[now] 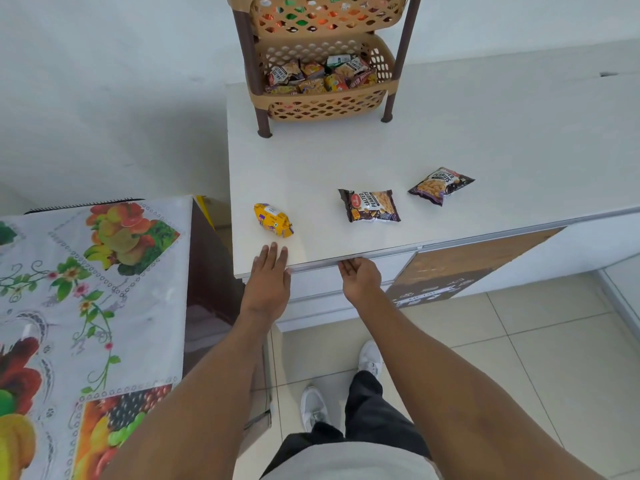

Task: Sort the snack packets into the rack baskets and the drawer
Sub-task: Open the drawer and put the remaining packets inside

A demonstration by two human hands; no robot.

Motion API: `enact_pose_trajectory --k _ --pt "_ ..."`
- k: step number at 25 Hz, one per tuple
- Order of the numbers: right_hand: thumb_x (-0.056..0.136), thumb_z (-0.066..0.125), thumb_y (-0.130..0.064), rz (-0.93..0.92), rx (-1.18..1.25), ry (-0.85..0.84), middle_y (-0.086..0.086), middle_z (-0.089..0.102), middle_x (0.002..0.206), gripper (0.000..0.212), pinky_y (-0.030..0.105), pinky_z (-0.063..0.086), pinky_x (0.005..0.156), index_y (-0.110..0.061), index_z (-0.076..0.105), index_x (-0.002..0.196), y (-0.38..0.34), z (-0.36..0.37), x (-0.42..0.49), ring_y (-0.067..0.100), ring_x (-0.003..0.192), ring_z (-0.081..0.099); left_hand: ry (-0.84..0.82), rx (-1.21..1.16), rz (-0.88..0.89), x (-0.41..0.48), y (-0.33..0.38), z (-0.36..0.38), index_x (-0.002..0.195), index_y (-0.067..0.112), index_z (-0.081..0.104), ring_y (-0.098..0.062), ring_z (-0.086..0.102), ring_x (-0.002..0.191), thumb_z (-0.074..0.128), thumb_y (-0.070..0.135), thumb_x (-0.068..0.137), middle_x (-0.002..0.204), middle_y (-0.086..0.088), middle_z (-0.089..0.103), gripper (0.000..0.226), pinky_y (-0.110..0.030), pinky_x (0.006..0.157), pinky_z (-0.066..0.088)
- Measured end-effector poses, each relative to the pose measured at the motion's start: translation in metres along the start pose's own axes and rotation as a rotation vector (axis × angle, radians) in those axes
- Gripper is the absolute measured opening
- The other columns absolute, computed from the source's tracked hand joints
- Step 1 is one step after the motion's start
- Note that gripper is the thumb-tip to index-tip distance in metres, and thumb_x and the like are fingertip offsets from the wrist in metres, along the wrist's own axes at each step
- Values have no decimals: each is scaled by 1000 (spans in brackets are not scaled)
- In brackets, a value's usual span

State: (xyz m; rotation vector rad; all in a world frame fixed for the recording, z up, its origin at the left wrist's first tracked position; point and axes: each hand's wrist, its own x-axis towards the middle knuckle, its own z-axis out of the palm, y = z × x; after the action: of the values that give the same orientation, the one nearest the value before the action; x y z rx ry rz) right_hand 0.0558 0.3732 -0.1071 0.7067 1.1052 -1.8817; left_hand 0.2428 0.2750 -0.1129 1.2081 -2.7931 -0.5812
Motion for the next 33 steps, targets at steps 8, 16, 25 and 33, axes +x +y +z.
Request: enact_pose_trajectory --k 8,16,25,33 --pt "101 39 9 -1 -1 51 16 61 86 27 38 52 101 1 59 84 1 -8 -3 25 80 62 -45 -57 -17 3 2 -13 163 9 26 -31 6 161 33 26 112 173 -15 14 54 -43 131 5" --pt "101 68 -29 -10 -187 60 10 60 90 28 36 57 99 -3 60 105 5 -43 -14 22 88 63 -61 -108 -62 3 7 -22 162 13 32 -27 9 162 33 28 113 173 -10 18 52 -42 131 10" --pt "103 63 -25 -35 -326 109 16 67 107 19 33 58 77 -8 61 109 20 -135 -72 28 100 67 4 -83 -35 -1 9 -16 160 7 35 -32 15 160 36 24 112 171 -16 23 51 -44 130 11" --pt "104 61 -20 -30 -334 119 20 68 113 30 45 55 94 2 59 123 28 -191 -127 33 102 68 -7 -56 -16 -5 7 -15 161 7 33 -33 14 160 37 23 112 171 -17 22 52 -45 130 10"
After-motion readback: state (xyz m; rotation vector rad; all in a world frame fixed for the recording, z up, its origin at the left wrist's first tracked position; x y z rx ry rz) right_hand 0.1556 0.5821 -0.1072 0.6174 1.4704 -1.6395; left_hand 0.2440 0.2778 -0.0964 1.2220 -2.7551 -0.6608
